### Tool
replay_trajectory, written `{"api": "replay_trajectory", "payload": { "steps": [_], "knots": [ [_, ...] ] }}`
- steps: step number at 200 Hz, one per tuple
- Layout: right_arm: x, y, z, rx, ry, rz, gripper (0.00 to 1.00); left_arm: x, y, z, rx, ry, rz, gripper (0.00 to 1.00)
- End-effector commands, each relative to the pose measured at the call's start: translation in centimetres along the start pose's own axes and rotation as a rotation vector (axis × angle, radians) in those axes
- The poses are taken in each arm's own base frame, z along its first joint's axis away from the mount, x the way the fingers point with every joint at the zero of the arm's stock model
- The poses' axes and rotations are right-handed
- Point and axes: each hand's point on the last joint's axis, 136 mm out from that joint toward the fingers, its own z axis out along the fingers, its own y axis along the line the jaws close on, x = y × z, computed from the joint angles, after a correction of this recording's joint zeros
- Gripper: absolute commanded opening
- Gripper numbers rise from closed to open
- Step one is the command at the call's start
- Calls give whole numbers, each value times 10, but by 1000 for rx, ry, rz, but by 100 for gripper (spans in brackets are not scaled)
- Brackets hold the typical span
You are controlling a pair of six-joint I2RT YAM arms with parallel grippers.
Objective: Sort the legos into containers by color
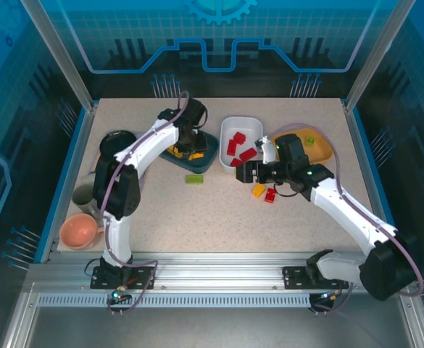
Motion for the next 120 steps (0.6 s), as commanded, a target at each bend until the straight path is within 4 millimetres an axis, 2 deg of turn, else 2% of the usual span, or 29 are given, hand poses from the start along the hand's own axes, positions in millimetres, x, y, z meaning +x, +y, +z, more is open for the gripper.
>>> {"api": "replay_trajectory", "payload": {
  "steps": [1, 28, 59, 72, 98, 120],
  "knots": [
    [-28, 2, 10, 1, -74, 50, 73, 9, 4, 18, 16, 127, 154, 31],
    [-34, -1, 21, 21, -49, 69, 73, -1, 11, 33, 15, 142, 156, 33],
    [-30, -11, 30, 69, -9, 79, 73, 8, 13, 49, 18, 189, 145, 34],
    [-27, -14, 34, 95, 10, 70, 73, 11, 16, 53, 11, 198, 135, 40],
    [-16, -14, 46, 175, 75, -1, 73, 7, 12, 43, 21, 167, 126, 62],
    [-2, -6, 60, 216, 109, -61, 74, -3, 7, 19, 35, 109, 94, 71]
  ]
}}
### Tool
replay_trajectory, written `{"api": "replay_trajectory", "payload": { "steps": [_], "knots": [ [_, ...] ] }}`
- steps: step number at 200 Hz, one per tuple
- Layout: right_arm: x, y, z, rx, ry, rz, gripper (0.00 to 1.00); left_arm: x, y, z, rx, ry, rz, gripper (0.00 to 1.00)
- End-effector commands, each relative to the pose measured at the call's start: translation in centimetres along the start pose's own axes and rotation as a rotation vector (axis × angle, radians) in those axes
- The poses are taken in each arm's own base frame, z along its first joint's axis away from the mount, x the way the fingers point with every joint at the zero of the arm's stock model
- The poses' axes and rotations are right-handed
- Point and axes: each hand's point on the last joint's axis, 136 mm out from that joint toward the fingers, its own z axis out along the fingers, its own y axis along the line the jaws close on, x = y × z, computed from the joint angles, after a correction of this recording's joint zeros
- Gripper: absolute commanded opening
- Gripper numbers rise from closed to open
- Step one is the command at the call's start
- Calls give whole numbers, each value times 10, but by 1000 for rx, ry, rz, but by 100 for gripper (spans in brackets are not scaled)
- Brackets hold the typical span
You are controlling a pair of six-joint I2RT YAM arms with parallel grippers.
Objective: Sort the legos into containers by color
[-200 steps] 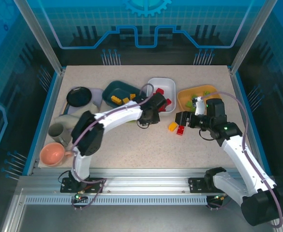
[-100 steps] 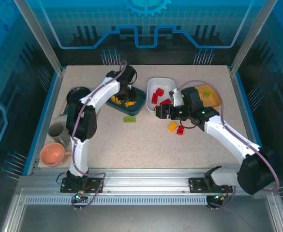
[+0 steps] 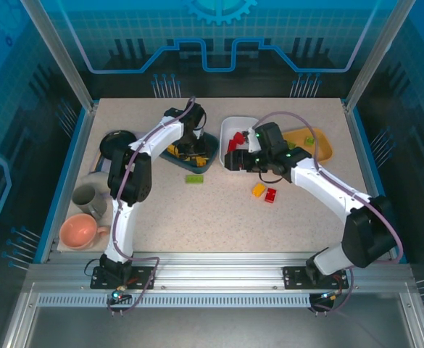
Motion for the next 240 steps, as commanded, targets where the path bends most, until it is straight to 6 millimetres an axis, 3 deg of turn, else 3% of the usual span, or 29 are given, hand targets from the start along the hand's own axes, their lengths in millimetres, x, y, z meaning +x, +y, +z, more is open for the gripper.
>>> {"api": "replay_trajectory", "payload": {
  "steps": [1, 23, 43, 63, 80, 112, 151, 182, 225, 240],
  "knots": [
    [15, 5, 11, 81, 46, -81, 74, -3, -7, -36, 33, -55, -19, 71],
    [27, 14, 29, 120, 40, -104, 77, -3, 1, -74, -6, -148, -92, 74],
    [41, 29, 52, 189, 26, -150, 82, 13, 23, -115, -56, -256, -225, 77],
    [51, 41, 76, 271, 4, -169, 99, 52, 48, -146, -49, -326, -373, 80],
    [58, 45, 95, 354, -13, -157, 100, 89, 59, -160, 27, -360, -458, 84],
    [61, 41, 125, 494, -40, -115, 100, 157, 72, -165, 113, -359, -502, 87],
    [60, 35, 156, 578, -65, -68, 100, 206, 78, -181, 224, -411, -481, 91],
    [62, 30, 175, 607, -63, -22, 100, 227, 82, -187, 226, -398, -460, 92],
    [55, 33, 194, 624, -59, -20, 99, 232, 82, -194, 223, -399, -436, 92],
    [62, 20, 203, 670, -32, -17, 98, 233, 83, -195, 221, -398, -432, 92]
  ]
}}
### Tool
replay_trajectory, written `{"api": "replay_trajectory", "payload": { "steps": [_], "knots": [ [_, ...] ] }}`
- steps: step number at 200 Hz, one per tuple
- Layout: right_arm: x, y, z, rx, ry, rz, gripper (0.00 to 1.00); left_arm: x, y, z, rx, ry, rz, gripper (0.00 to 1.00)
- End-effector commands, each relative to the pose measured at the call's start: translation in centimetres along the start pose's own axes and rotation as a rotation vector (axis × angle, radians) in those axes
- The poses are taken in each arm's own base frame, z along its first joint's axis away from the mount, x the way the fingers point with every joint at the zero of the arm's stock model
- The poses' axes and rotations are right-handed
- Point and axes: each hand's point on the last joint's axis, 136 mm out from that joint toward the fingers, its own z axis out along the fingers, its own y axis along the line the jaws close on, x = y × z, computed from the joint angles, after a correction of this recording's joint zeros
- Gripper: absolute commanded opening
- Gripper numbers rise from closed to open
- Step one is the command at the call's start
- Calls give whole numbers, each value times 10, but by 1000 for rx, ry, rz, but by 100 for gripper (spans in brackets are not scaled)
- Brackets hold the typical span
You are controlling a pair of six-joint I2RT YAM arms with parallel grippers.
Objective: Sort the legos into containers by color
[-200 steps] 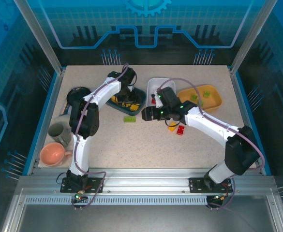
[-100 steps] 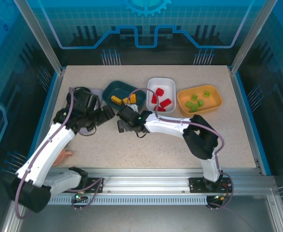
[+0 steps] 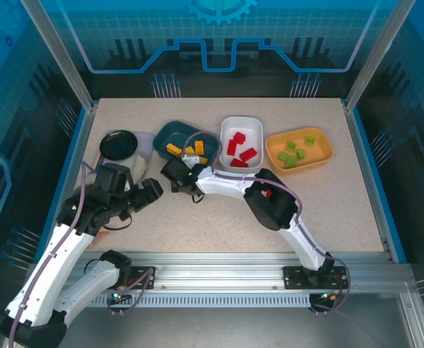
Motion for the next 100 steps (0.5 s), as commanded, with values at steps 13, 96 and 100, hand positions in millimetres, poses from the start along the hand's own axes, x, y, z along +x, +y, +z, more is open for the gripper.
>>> {"api": "replay_trajectory", "payload": {
  "steps": [13, 96, 100],
  "knots": [
    [5, -10, 15, 96, 19, 12, 95, 5, -1, -9, 6, 25, 24, 92],
    [11, -24, 32, 134, 54, 0, 62, 2, -8, -8, 31, 24, 31, 91],
    [11, -24, 32, 133, 55, -3, 61, 3, -8, -8, 31, 26, 33, 91]
  ]
}}
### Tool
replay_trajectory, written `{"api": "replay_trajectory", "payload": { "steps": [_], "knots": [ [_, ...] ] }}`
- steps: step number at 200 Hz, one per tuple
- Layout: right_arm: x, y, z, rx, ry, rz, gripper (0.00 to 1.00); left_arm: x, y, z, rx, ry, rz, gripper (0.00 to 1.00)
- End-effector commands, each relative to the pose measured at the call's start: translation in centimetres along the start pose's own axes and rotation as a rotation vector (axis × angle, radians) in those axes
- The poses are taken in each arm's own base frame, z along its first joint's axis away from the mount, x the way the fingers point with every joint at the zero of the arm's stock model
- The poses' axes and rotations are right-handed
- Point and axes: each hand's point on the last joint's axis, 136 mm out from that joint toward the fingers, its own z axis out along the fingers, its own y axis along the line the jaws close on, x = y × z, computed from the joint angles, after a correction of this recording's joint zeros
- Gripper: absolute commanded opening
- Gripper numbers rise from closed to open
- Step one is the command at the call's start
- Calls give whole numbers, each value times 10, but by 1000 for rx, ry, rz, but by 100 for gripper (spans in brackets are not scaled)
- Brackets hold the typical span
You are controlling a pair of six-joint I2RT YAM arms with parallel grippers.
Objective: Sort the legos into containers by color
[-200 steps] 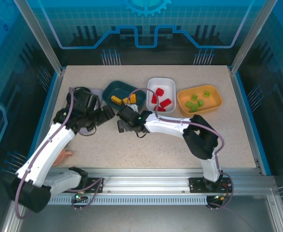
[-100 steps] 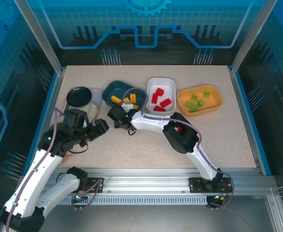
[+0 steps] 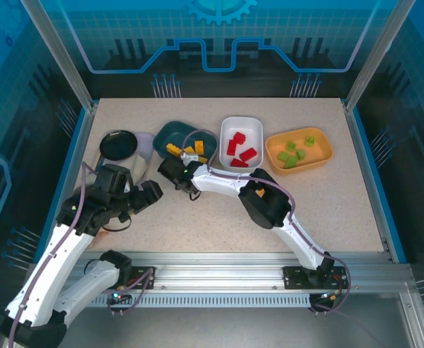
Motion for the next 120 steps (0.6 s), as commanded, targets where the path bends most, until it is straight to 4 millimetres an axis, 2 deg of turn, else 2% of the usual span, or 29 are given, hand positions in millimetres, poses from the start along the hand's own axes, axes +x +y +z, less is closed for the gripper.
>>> {"api": "replay_trajectory", "payload": {
  "steps": [1, 43, 49, 68, 86, 101, 120],
  "knots": [
    [15, -21, 23, 82, 47, -30, 61, -1, -11, -8, 40, 7, 32, 91],
    [16, -24, 1, 46, 42, -44, 57, -2, -13, -8, 42, 8, 44, 91],
    [10, -24, -13, 21, 29, -36, 57, -3, -14, -8, 47, 9, 46, 91],
    [16, -33, -40, -15, 28, -33, 56, -2, -23, -5, 84, 21, 58, 91],
    [15, -51, -69, -46, 19, -18, 55, 1, -43, 1, 175, 66, 75, 91],
    [8, -74, -93, -51, 0, -28, 55, 4, -64, 8, 256, 120, 79, 90],
    [-4, -114, -113, -21, -5, -45, 54, 11, -89, 18, 306, 156, 124, 90]
  ]
}}
